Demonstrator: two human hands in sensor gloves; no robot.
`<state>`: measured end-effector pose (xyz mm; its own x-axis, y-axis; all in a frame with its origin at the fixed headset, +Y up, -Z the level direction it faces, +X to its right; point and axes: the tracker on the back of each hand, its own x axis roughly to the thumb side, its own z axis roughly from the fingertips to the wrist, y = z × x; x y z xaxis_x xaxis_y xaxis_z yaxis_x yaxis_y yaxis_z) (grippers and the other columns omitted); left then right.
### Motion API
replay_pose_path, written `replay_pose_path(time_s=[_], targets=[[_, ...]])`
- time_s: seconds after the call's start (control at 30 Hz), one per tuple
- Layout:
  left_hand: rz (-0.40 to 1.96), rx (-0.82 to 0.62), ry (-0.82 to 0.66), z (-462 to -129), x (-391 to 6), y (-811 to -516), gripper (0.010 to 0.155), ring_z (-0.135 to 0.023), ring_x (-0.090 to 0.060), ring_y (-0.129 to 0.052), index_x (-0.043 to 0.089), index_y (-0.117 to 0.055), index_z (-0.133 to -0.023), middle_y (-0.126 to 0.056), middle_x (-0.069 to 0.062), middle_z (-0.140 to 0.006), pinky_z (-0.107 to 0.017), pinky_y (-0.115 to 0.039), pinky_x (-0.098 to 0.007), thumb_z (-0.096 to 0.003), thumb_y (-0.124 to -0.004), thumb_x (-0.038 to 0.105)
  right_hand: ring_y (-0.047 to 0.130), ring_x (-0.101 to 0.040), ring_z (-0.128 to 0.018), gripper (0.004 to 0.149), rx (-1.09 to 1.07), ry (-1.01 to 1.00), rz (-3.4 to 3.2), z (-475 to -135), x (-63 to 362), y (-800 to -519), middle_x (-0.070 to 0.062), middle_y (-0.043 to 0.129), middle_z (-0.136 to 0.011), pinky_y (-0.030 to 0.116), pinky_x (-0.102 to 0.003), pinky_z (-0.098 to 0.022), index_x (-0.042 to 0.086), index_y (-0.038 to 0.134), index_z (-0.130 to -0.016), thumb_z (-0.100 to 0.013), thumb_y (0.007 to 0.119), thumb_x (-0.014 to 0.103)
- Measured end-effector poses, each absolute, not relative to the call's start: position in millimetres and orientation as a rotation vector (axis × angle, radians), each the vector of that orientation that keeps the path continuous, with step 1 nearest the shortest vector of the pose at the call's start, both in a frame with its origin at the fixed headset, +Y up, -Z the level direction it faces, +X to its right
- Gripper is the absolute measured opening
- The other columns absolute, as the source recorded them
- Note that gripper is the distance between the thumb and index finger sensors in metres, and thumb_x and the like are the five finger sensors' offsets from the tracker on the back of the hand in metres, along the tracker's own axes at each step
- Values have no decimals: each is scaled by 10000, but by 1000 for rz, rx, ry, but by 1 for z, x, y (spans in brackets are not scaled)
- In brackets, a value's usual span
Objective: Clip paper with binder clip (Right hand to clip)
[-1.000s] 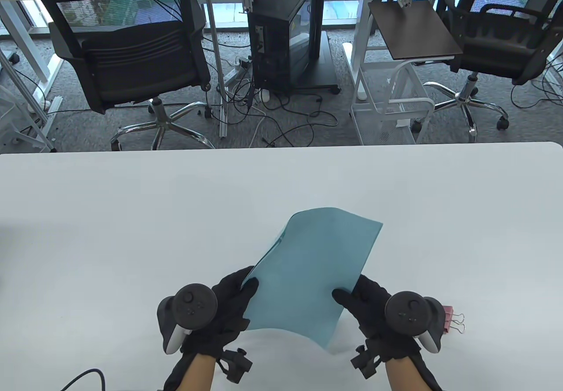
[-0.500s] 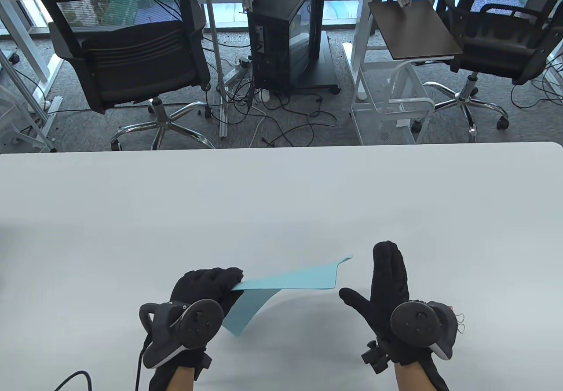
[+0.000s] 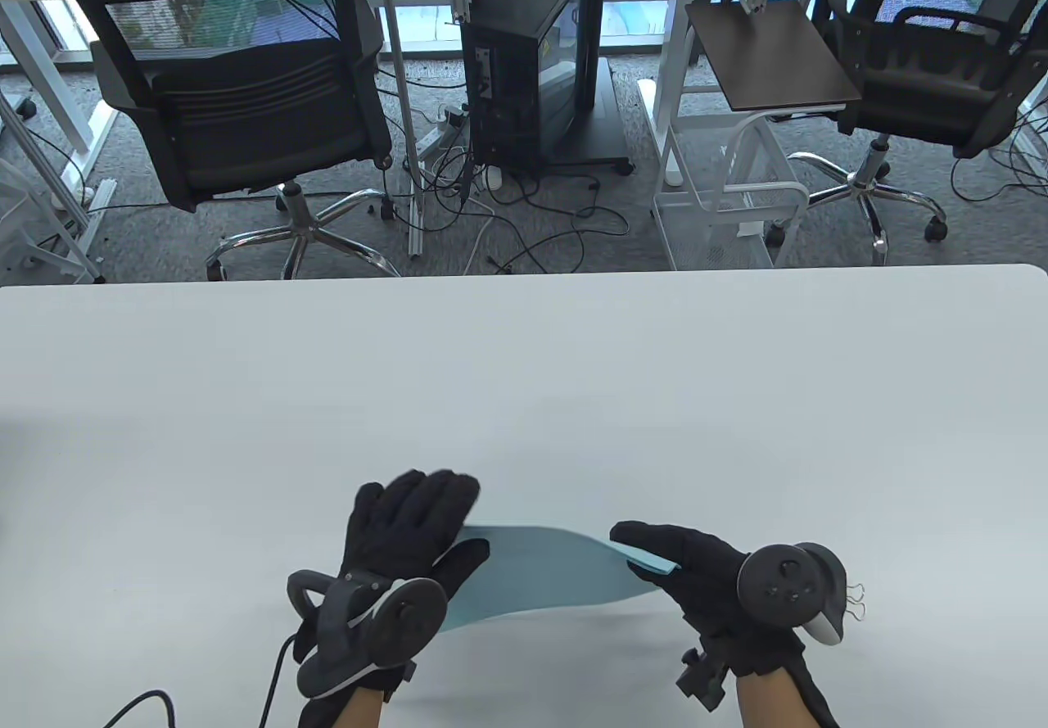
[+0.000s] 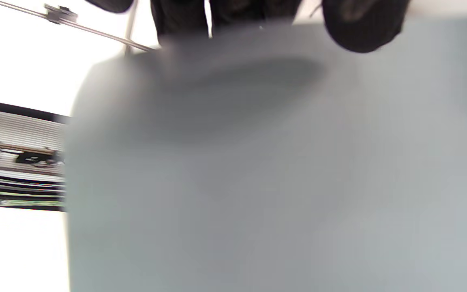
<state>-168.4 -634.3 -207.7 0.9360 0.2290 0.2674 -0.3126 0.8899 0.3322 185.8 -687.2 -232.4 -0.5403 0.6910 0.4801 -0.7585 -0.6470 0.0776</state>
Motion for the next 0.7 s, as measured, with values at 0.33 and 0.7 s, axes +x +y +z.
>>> replay_pose_path(time_s=[0.33,0.7], targets=[[1059,-50,-160,-240,-212,-698,981,-1083,-429,-696,129,-230,-1203,-607,-77,-1222,-773,-550,-654,-520,-674,677,1011,-305,-615,415,492,-179,1971,-238,209,-695,-103,972,-813,851,-481,-457,139,791,-965,-580,749,287],[1187,113,-257,-241,-194,-705,398,-907,-180,-910,421,-615,-993,-828,157,-1015,-733,-739,-435,-602,-688,440,960,-345,-731,459,446,-392,2099,-230,197,-688,-135,904,-915,808,-523,-538,160,735,-1005,-572,755,312]])
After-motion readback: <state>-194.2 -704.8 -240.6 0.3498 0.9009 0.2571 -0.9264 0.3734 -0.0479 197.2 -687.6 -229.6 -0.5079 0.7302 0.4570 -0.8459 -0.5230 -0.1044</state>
